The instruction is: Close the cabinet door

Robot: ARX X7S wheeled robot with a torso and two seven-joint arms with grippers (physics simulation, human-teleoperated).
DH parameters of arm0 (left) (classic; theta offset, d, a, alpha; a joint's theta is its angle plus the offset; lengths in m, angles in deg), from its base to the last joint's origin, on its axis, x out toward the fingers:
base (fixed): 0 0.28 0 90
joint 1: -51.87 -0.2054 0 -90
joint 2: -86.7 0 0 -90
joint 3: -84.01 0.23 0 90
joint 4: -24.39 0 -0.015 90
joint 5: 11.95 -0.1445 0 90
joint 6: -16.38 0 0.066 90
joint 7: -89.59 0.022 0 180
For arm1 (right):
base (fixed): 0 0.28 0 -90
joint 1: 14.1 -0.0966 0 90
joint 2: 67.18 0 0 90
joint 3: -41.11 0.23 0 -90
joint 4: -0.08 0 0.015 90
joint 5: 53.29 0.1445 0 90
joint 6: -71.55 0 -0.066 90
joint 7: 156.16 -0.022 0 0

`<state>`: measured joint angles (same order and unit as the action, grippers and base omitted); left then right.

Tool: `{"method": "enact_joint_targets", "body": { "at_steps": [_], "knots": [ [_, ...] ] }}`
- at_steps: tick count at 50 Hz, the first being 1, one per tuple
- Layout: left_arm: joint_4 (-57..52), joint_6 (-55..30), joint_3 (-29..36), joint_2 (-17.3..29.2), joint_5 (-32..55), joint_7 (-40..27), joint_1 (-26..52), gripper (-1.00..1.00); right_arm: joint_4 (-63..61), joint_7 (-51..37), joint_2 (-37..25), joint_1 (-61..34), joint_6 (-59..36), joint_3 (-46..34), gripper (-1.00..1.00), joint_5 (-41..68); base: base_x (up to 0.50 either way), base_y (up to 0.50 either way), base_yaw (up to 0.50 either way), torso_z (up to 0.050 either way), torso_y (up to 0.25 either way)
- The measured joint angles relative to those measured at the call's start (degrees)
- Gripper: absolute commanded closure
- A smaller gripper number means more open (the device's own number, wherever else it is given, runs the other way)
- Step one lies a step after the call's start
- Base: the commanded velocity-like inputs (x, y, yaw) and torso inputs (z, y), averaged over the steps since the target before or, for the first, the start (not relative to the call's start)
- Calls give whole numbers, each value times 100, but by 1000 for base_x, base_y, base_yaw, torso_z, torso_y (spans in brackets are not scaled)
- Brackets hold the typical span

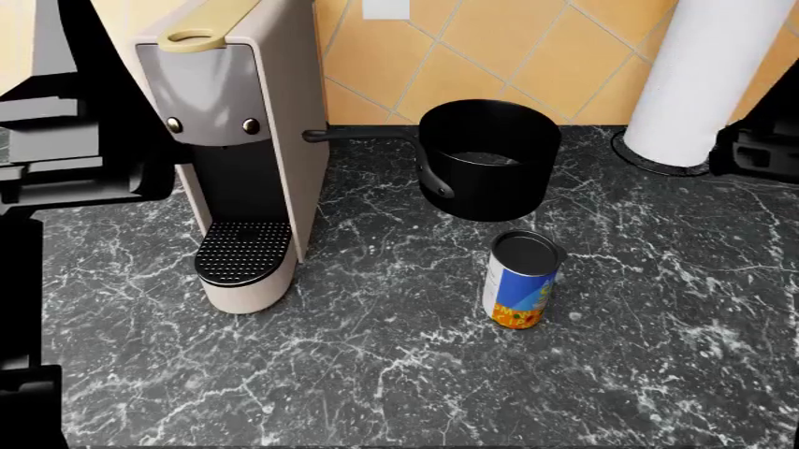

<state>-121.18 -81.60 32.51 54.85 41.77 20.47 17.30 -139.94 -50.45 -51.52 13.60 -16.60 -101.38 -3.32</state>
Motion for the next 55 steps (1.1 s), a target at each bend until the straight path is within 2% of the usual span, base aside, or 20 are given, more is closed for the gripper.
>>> {"method": "enact_joint_targets", "body": {
  "at_steps": [55],
  "knots": [
    [52,30,39,-11,-25,38,-4,-100,634,413,-715,-53,637,451,-100,562,0,0,0,0,0]
  ]
}}
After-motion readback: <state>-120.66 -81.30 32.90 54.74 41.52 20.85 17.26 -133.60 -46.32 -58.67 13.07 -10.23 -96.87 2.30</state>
